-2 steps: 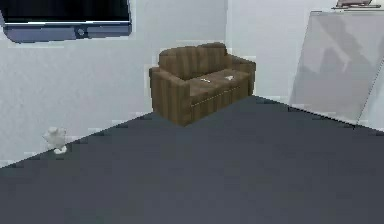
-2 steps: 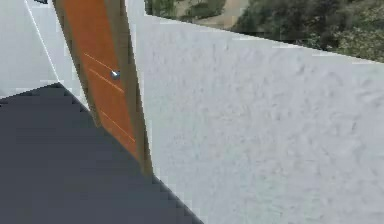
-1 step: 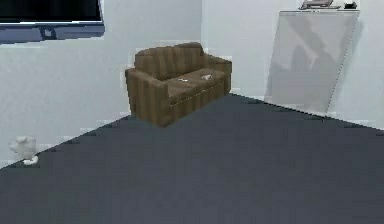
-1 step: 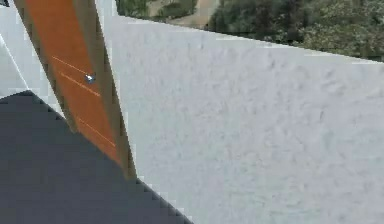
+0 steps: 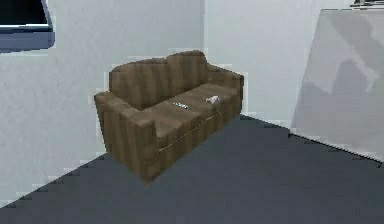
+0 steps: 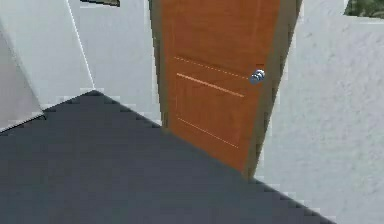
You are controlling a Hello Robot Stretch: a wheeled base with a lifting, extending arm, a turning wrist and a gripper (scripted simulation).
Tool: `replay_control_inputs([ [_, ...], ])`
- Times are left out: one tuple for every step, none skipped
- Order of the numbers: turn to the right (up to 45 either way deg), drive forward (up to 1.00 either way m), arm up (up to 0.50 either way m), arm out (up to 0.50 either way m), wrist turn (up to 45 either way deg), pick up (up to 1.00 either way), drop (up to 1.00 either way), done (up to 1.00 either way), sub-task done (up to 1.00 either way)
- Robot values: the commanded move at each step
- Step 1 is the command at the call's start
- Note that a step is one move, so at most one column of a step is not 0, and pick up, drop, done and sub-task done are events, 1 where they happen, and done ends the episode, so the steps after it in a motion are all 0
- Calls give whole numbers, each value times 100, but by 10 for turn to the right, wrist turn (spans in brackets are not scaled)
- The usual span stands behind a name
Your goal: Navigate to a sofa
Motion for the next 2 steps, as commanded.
replay_control_inputs([
  [0,70,0,0,0,0,0,0,0],
  [0,0,0,0,0,0,0,100,0],
])
